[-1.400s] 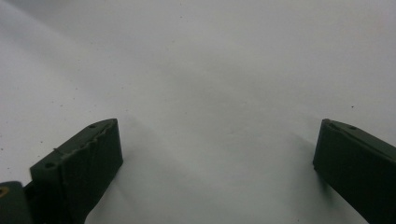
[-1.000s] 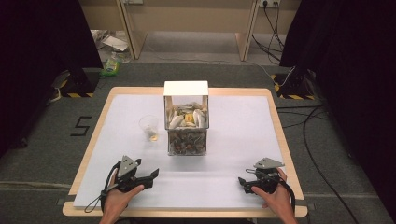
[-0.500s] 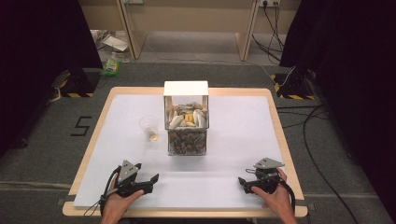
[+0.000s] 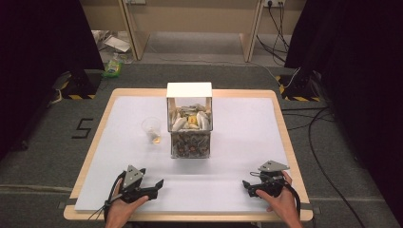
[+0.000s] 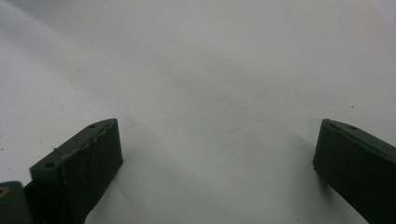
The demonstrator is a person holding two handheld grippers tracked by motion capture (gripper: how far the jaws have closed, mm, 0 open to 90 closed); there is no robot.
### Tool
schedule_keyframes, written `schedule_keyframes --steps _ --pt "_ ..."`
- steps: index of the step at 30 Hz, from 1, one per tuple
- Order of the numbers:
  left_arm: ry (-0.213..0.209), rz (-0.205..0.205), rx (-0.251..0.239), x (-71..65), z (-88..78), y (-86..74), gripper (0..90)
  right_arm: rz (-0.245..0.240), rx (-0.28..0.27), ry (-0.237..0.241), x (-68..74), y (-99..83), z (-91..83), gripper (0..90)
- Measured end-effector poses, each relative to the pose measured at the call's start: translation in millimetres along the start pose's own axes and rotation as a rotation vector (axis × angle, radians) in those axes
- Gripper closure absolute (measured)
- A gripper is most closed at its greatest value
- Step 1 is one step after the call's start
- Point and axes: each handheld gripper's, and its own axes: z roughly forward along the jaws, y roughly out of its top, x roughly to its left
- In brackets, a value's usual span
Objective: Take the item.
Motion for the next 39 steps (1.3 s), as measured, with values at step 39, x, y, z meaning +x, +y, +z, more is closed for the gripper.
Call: schedule_keyframes --steps 39 --pt "0.001 0.016 -0.053 -18.2 -23.0 -38.2 16.3 0.003 0.0 -0.001 0.6 0.0 -0.1 1.9"
